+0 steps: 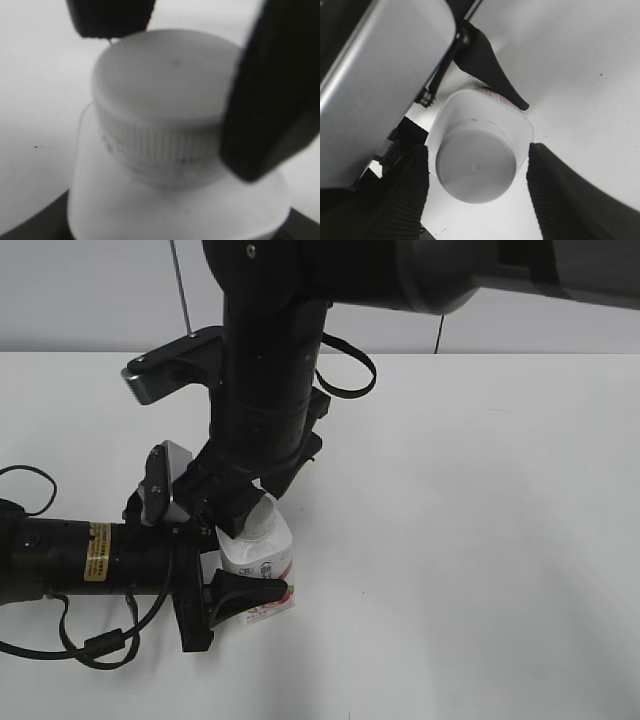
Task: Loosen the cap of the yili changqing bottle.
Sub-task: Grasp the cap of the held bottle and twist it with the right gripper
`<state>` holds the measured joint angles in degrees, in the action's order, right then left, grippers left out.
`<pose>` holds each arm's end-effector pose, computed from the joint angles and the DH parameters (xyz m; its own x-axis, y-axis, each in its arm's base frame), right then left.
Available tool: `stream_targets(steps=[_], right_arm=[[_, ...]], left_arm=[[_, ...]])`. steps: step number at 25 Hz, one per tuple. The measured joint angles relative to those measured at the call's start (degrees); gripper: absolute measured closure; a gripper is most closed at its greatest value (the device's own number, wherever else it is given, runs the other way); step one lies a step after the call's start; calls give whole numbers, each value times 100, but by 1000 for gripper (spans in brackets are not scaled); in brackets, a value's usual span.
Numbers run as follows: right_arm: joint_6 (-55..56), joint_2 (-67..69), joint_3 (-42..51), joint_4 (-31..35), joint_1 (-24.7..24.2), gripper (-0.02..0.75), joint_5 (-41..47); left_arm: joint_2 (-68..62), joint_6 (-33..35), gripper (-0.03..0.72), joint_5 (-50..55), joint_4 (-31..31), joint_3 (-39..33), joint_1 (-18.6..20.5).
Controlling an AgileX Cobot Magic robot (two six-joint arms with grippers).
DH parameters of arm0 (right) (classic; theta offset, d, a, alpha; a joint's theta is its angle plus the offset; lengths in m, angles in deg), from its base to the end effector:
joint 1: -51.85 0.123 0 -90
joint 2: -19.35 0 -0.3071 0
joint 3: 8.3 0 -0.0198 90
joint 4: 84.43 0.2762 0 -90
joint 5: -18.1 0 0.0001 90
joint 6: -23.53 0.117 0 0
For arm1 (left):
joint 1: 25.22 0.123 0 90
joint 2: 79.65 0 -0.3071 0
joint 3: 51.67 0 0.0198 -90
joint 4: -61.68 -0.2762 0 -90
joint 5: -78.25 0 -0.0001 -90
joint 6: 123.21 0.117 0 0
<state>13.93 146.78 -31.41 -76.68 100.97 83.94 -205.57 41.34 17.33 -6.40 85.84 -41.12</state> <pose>0.3028 0.3718 0.2034 -0.5551 -0.8106 -0.1867 -0.8316 0.5462 0.1009 0.2663 -0.1744 0.0570 -0.1430 0.3892 -0.9100 0.9734 0.2218 -0.0581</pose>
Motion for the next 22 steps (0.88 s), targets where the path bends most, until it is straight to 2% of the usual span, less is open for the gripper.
stream_targets(steps=[12,19,22], right_arm=[[0,96,0,0,0,248,21],[0,107,0,-7,0,332,190],[0,107,0,-1,0,340,231]], left_arm=[[0,0,243,0,0,0,0],[-1,0,243,-5,0,0,0],[-1,0,243,-5,0,0,0]])
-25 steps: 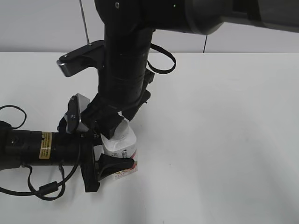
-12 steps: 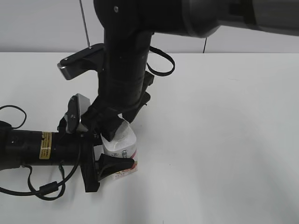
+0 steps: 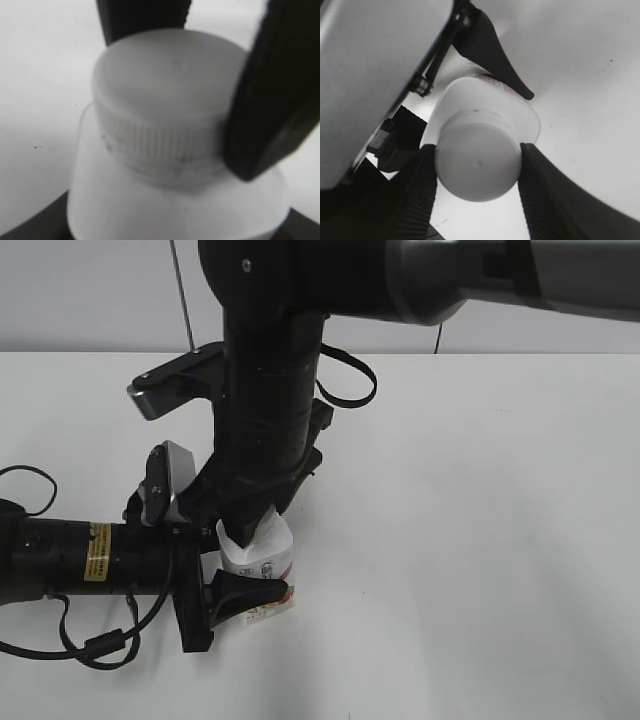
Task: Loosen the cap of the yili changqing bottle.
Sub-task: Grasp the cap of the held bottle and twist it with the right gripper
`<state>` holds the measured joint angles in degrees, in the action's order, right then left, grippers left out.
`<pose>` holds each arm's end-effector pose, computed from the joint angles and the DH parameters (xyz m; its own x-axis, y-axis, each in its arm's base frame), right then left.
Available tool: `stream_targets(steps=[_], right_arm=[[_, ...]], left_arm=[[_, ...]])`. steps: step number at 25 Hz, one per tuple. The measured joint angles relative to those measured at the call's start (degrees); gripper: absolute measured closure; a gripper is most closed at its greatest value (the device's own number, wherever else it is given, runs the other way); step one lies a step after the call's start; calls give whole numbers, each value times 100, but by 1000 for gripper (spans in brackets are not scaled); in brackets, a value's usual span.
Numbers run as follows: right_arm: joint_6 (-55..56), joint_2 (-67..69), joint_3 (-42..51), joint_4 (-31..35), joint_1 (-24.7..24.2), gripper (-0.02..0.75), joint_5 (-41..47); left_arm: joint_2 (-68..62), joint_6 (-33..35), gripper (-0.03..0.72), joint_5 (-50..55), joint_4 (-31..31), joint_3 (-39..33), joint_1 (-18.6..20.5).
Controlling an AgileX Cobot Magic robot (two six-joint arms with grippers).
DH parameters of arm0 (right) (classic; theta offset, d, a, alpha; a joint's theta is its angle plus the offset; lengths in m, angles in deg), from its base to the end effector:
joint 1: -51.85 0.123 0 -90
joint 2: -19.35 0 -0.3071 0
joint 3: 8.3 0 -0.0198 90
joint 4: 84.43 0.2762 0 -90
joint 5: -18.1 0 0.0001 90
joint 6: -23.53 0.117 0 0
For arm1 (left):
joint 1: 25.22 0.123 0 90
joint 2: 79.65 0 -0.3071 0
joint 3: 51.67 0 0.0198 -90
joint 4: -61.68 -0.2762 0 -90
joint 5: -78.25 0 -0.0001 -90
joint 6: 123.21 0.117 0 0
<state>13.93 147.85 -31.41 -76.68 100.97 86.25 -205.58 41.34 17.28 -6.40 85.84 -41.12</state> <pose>0.3005 0.3695 0.1938 -0.5570 -0.8204 -0.1294 -0.8303 0.5464 0.1100 0.2662 -0.1745 0.0570 -0.1430 0.3885 -0.9103 0.9734 0.2216 -0.0584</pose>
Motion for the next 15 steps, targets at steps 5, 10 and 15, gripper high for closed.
stream_targets(steps=[5,10,15], right_arm=[[-68,0,0,0,0,340,11],[-1397,0,0,0,0,341,19],[-3363,0,0,-16,0,342,-25]], left_arm=[[0,0,244,0,0,0,0],[-5,33,244,0,-11,0,0],[-11,84,246,-6,-28,0,0]])
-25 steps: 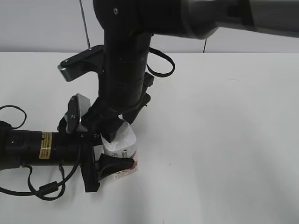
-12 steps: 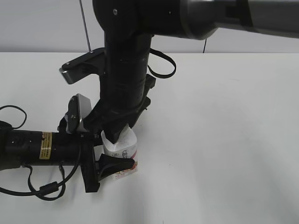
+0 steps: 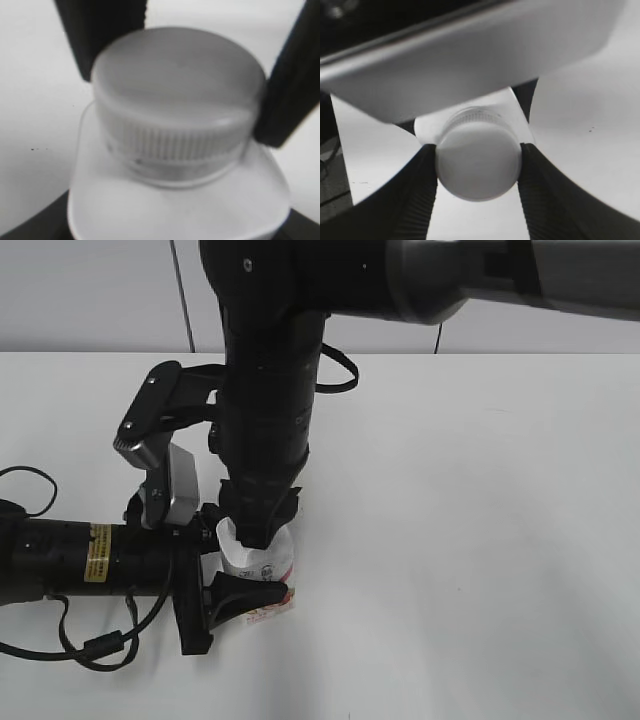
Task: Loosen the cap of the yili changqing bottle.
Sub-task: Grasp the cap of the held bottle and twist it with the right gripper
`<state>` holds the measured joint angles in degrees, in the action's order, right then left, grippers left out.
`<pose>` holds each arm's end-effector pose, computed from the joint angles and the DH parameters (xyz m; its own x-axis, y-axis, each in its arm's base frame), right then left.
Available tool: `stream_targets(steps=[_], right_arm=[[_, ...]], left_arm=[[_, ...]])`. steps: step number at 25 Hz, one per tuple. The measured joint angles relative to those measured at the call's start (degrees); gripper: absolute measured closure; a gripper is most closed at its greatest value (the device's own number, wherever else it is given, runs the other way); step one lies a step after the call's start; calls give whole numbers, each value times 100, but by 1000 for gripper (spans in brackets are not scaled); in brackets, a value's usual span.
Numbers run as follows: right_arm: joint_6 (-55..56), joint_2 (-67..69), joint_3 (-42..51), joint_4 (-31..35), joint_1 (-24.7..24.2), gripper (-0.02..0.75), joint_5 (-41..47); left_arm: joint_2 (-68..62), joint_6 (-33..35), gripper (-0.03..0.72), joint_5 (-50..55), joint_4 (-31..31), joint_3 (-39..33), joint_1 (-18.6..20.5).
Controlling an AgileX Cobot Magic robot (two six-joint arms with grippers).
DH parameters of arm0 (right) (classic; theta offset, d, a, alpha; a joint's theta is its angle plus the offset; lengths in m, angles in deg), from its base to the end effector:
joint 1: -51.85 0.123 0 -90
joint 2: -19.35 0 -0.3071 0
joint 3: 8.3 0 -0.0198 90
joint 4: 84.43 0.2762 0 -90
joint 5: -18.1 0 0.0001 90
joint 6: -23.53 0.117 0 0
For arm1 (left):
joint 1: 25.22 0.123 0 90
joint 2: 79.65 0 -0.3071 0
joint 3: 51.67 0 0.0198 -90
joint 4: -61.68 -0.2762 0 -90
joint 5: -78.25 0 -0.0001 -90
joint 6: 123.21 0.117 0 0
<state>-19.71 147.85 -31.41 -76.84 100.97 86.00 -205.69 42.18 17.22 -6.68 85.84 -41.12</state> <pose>0.3011 0.3697 0.1938 -0.0028 -0.9854 -0.1700 -0.9999 0.0002 0.0149 0.2656 -0.1745 0.0565 -0.1281 0.3928 -0.9107 0.9764 0.2110 -0.0464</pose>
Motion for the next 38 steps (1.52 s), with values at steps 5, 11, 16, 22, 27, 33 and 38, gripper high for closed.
stream_targets(steps=[5,11,16,22,27,33,38], right_arm=[[-991,0,0,-11,0,342,-155],[-1851,0,0,-40,-6,342,-402],[-2003,0,0,-41,-6,342,-471],[-1944,0,0,-30,-6,342,-377],[-1407,-7,0,36,-6,283,-328],[-959,-306,0,106,5,171,-99],[-375,-514,0,120,5,171,141]], left_arm=[[0,-12,250,0,11,0,0],[0,-23,251,0,123,0,17],[0,-23,251,5,170,0,23],[0,-12,251,5,140,0,23],[0,-12,253,5,114,0,17],[0,-17,259,11,103,0,11],[0,-17,260,11,98,0,11]])
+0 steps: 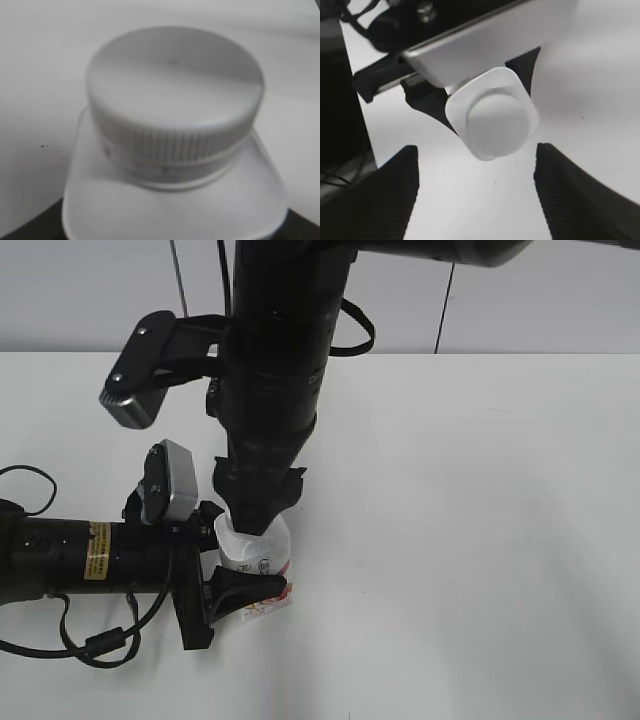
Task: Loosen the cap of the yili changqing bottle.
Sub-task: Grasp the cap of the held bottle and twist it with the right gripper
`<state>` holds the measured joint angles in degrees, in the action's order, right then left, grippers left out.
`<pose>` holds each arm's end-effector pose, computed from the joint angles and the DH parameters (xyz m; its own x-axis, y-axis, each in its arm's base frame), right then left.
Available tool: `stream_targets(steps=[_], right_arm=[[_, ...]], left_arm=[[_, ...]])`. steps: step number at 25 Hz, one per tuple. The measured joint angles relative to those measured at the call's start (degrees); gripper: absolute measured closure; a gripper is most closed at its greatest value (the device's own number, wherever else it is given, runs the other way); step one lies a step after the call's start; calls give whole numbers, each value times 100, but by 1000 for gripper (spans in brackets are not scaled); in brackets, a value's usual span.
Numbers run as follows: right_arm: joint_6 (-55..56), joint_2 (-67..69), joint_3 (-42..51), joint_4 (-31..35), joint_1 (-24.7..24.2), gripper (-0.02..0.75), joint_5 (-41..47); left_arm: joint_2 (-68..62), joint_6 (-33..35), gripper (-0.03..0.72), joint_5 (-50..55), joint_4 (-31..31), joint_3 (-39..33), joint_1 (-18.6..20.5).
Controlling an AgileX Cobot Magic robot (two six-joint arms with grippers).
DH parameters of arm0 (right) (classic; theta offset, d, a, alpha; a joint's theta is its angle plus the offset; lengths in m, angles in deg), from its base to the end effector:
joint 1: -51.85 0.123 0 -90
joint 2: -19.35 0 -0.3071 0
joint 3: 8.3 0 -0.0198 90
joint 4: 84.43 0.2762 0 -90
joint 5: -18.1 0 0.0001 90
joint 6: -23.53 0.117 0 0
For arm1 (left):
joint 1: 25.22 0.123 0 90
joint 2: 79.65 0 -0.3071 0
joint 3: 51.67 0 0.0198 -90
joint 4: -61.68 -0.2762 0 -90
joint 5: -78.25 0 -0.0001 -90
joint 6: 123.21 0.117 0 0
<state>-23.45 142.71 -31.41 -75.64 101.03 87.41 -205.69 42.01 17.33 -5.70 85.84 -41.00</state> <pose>0.2916 0.3632 0.2360 0.0676 -0.9707 -0.2308 -0.9976 -0.0631 -0.0269 0.2677 -0.1737 0.0566 -0.1396 0.3883 -0.9109 0.9717 0.2308 -0.0505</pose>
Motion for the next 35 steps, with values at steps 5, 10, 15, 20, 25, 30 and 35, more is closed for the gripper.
stream_targets(steps=[5,10,15,20,25,30,35], right_arm=[[2558,-12,0,31,2,171,11],[4550,5,0,-180,2,171,-10],[4972,196,0,-140,2,171,-28],[5006,232,0,-134,2,171,-334],[5053,238,0,-128,2,173,-470],[5064,262,0,-133,2,172,-482],[5066,329,0,-145,2,174,-482]], left_arm=[[0,0,260,0,-5,0,0],[0,0,260,0,-5,0,-5],[0,-2,262,0,-10,0,-5],[0,-2,263,0,-10,0,-11],[0,-2,264,0,-16,0,-11],[0,-2,265,0,-16,0,-11],[0,-2,266,0,-16,0,-11]])
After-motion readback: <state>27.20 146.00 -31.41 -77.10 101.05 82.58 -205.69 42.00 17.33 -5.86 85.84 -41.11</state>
